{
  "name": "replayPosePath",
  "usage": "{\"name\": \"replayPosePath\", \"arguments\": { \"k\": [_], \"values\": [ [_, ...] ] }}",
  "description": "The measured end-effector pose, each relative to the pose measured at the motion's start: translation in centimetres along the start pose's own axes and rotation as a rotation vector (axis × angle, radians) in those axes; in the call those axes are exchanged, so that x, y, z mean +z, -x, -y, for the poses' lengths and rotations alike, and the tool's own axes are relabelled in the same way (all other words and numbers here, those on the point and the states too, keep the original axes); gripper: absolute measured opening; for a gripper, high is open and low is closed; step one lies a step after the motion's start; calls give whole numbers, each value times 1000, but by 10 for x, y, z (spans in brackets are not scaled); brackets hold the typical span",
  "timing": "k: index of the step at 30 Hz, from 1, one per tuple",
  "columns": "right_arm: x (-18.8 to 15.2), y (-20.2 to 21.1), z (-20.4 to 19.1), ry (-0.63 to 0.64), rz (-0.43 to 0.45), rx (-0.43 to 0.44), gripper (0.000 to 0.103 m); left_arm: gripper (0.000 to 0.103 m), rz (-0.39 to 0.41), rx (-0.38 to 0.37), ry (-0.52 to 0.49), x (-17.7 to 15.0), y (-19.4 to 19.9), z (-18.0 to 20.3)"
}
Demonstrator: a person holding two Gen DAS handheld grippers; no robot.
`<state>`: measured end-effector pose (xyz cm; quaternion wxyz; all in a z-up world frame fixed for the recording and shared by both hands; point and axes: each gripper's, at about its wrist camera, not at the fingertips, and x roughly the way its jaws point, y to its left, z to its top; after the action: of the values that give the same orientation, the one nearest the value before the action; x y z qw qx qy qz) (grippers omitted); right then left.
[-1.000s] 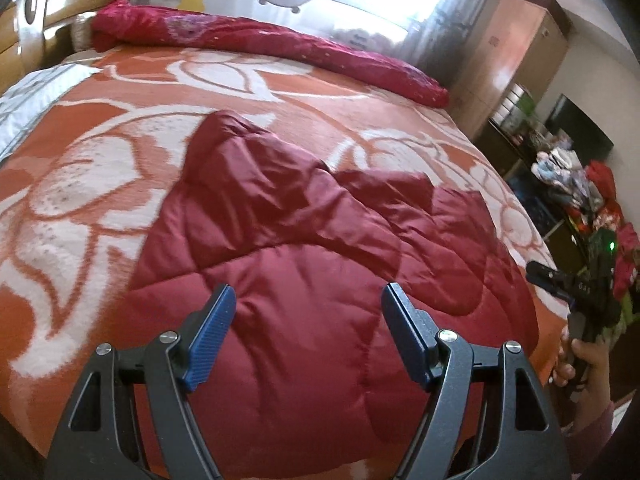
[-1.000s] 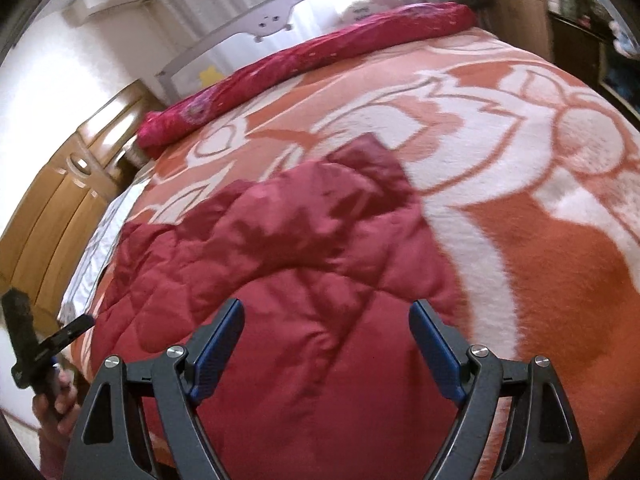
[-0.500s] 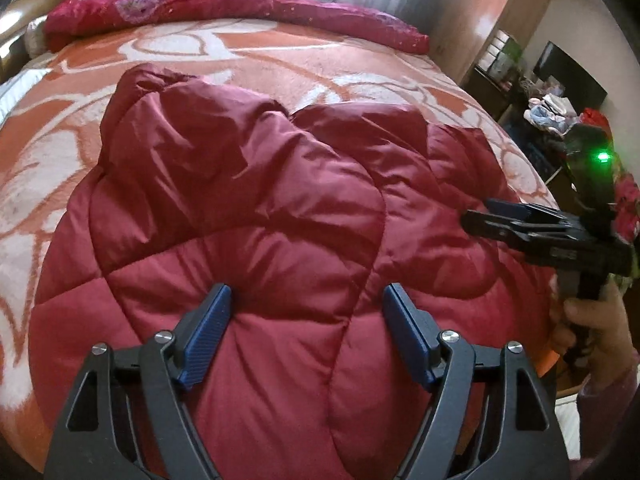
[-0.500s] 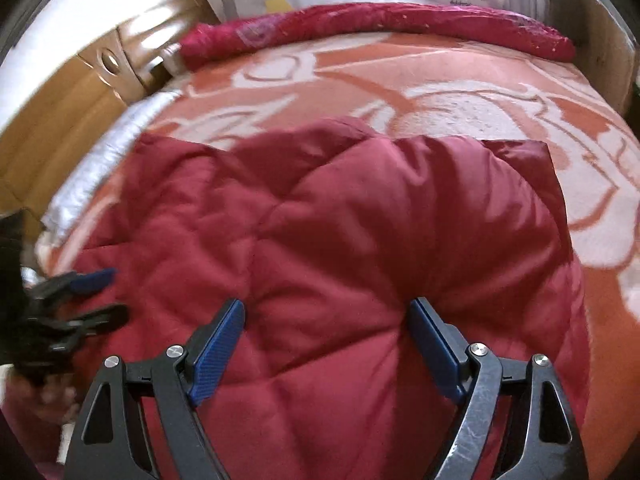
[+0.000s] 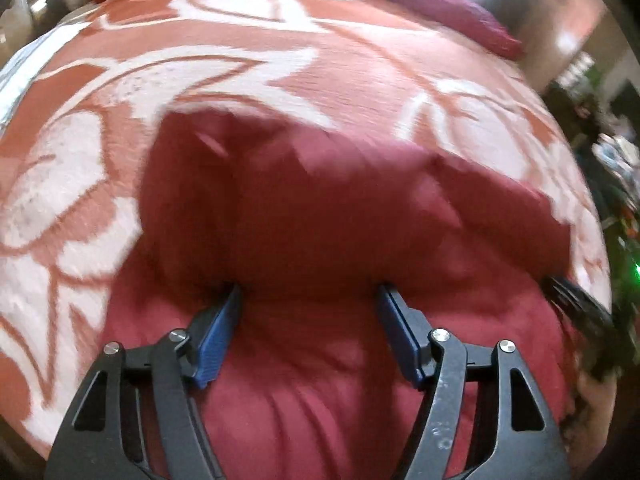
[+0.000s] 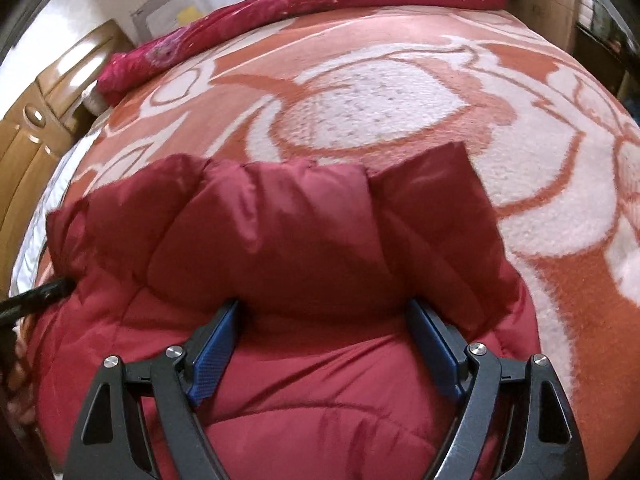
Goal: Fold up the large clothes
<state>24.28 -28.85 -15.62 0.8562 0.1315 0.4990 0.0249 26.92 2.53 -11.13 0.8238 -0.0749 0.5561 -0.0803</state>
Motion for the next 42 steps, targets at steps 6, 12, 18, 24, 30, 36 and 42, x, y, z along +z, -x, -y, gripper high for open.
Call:
{"name": "replayPosePath", "arguments": {
  "k": [6,12,18,24,30,36,42],
  "values": [
    [10,-5,11,-51,-2,8,84,72,-26,4,61,24,-31,-21],
    [15,-15,22,-104,-1,5,84,73,-14,-5,89,32,-36,-29],
    [15,-20,31,-131,-6,23,84,72,51,-32,84,13,10,-29],
    [17,-23,31,-126,-23,18,84,72,123,-156,-29,-43,71,-6],
    [15,-3,31,-137,19,51,84,72,138,-213,-128,-96,101,19],
    [-13,60,8,-52,135,57,86,72,112,-161,-196,-118,78,25],
    [-63,114,-33,81,186,81,86,73,123,-128,-191,-117,65,30]
  ]
}}
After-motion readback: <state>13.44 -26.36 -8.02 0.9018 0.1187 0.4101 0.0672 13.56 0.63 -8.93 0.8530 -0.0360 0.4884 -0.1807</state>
